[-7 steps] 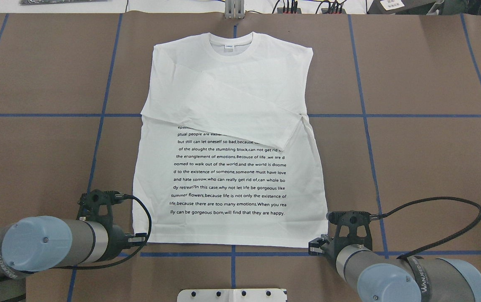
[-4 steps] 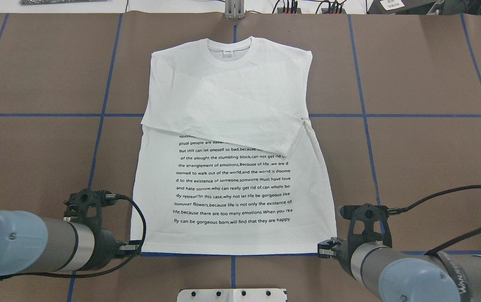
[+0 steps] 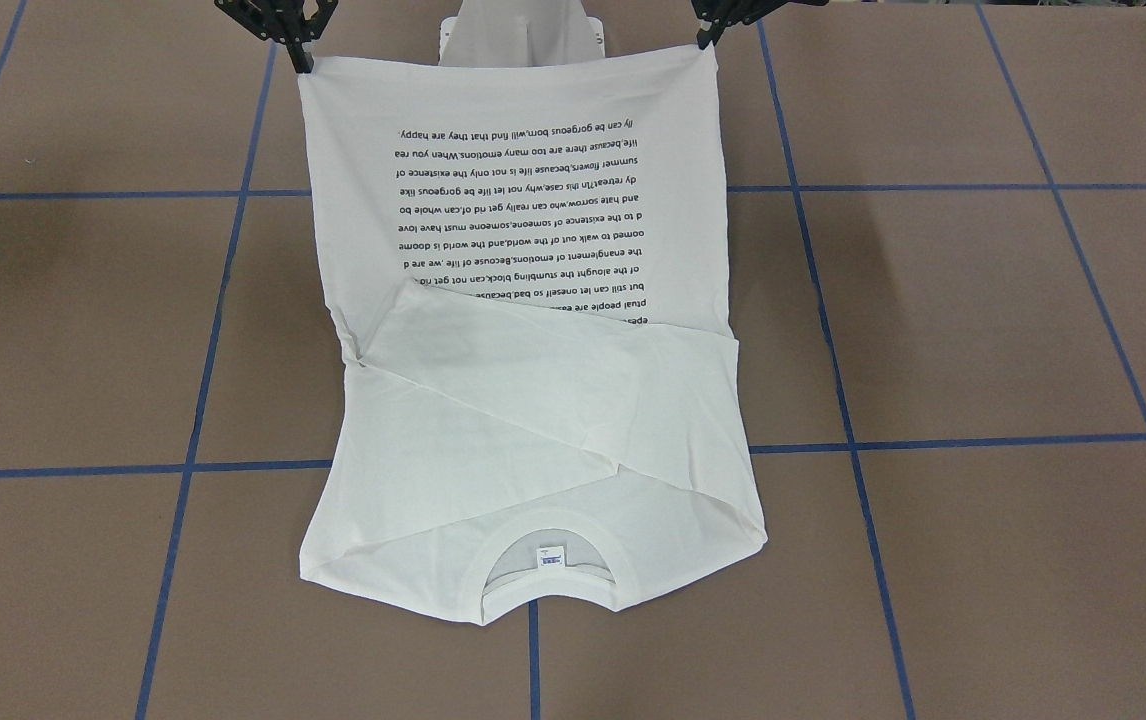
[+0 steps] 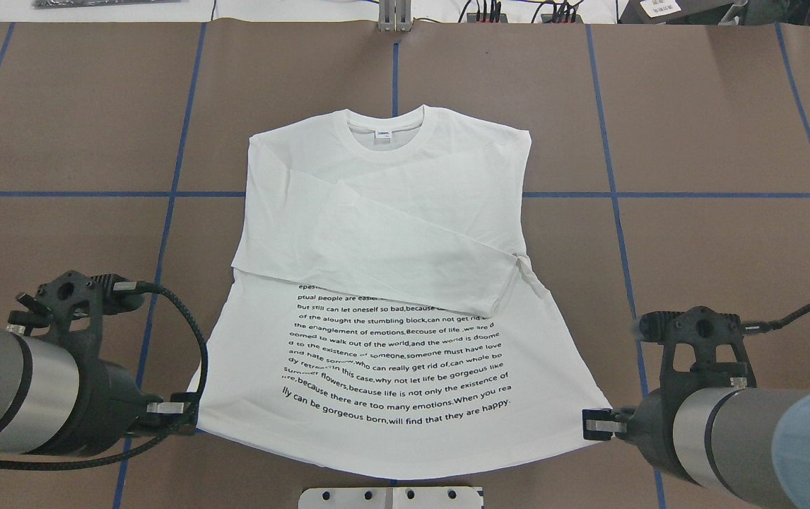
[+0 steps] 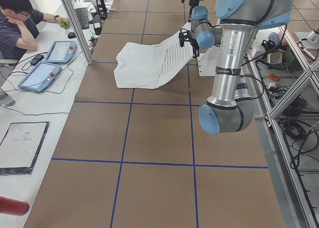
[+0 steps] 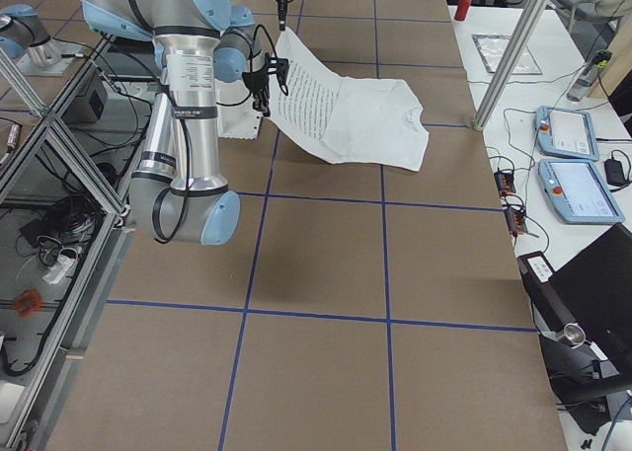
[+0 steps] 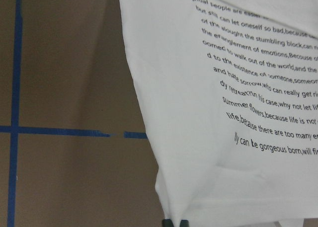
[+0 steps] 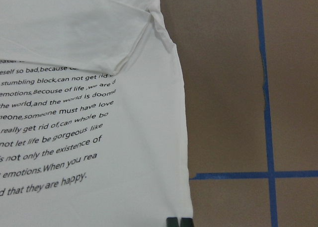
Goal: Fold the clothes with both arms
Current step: 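Lift the hem with both grippers and fold it toward the collar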
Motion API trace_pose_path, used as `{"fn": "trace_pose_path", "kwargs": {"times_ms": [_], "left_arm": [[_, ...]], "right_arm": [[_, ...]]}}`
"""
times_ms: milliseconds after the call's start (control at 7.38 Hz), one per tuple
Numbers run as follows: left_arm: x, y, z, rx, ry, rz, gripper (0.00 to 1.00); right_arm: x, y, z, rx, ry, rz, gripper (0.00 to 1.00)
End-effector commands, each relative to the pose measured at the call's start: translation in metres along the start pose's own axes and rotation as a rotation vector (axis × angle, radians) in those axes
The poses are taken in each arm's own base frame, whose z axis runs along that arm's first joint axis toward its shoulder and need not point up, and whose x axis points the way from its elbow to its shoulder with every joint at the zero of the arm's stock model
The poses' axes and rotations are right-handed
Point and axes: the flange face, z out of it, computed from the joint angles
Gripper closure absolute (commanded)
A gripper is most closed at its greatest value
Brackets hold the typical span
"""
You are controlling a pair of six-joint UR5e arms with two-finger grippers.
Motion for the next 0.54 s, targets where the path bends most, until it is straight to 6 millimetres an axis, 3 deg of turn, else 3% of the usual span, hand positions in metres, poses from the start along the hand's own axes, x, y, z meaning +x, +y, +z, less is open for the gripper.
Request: {"fn": "trace_pose_path", "kwargs": {"times_ms": [0, 136, 271, 407], "left_arm": [[0.016, -0.076, -0.013, 0.116, -0.061, 0.012, 1.00], [0.002, -0.105, -0.032, 0.178, -0.076, 0.017, 1.00], [-0.008, -0.133, -0.044, 0.228, -0.098, 0.020, 1.00], [-0.005, -0.156, -0.048, 0.255, -0.110, 0.001, 1.00]], "right_arm": [[-0.012, -0.071, -0.022, 0.055, 0.002, 0.018, 1.00], [-0.015, -0.112, -0.037, 0.074, -0.005, 0.031, 1.00], [-0.014, -0.140, -0.040, 0.101, 0.008, 0.029, 1.00], [-0.015, -0.165, -0.041, 0.128, 0.024, 0.028, 1.00]]}}
